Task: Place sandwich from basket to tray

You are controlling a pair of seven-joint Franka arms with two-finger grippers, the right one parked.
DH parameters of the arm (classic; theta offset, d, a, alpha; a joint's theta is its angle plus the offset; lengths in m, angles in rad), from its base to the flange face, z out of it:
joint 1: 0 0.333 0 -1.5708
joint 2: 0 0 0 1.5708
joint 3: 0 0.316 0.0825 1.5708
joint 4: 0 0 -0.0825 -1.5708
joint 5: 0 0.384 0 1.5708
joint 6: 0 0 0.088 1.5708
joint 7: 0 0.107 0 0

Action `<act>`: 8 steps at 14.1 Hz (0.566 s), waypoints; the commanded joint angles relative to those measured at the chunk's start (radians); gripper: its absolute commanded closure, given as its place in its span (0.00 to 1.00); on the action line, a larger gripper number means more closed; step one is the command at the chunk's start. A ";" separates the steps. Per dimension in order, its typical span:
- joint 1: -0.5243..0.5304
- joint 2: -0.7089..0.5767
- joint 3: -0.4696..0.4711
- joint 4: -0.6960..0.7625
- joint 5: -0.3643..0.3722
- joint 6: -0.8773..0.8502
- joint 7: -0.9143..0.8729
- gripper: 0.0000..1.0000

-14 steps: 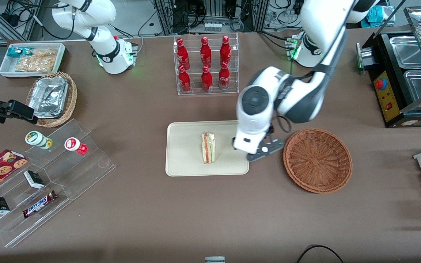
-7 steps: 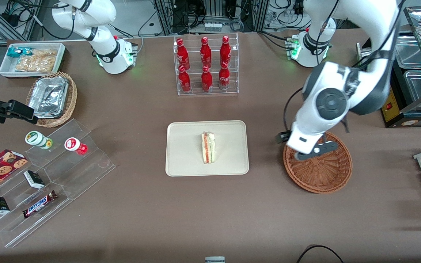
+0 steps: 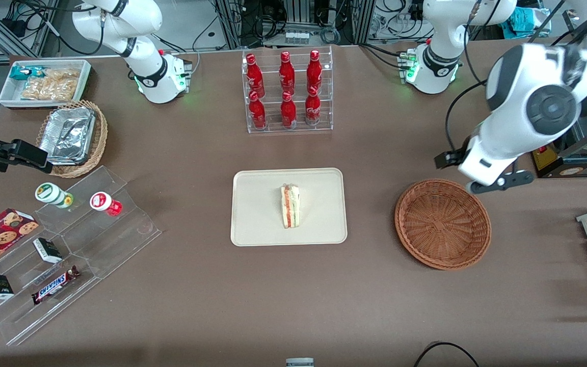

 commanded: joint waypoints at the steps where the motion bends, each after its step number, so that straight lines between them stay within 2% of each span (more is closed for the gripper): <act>1: 0.031 -0.066 0.007 -0.013 -0.026 -0.055 0.125 0.00; 5: 0.041 -0.067 0.069 0.079 -0.021 -0.093 0.327 0.00; 8: 0.058 -0.078 0.084 0.105 -0.009 -0.083 0.383 0.00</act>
